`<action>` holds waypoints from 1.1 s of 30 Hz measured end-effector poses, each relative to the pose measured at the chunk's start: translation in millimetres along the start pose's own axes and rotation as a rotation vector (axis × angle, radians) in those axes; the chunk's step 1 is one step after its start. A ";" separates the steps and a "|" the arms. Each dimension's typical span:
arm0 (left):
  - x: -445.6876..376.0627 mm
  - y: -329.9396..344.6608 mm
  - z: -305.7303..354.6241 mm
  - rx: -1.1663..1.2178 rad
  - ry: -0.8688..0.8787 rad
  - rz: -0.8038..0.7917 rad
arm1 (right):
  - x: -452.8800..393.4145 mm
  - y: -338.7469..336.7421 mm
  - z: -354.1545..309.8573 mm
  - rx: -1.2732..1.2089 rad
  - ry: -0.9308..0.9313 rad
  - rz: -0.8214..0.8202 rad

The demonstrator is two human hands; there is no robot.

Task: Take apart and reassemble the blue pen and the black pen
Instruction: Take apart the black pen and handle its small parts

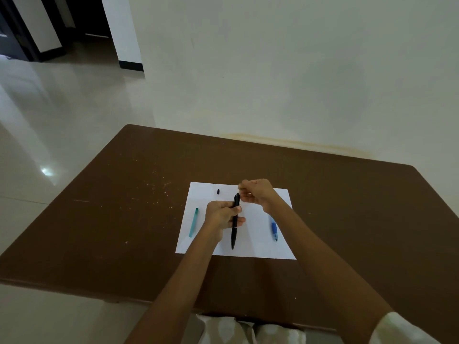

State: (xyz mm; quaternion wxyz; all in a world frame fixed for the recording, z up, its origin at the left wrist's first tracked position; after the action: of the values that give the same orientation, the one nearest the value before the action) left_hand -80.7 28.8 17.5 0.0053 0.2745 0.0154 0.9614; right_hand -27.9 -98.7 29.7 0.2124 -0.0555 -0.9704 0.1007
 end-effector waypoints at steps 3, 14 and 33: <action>-4.3 -0.2 -11.3 -0.008 -0.020 0.049 | -14.7 -10.4 1.0 0.188 -0.060 0.087; -26.3 -7.7 -19.8 -0.077 0.030 0.162 | -34.5 11.1 -3.9 0.893 -0.315 0.180; 10.7 -19.7 -10.0 -0.433 0.247 0.328 | 62.8 23.9 32.5 0.644 -0.152 0.162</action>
State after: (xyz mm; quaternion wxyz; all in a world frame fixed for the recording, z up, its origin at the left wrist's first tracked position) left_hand -95.1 48.5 14.0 -0.0935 0.1467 -0.2341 0.9565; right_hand -96.9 -71.6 20.7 0.1376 -0.0547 -0.8942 0.4226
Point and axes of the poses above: each hand's wrist, its own x-axis away from the middle knuckle, its own y-axis out of the palm, z = x × y, the point moved 4 cm from there along -x, towards the middle knuckle
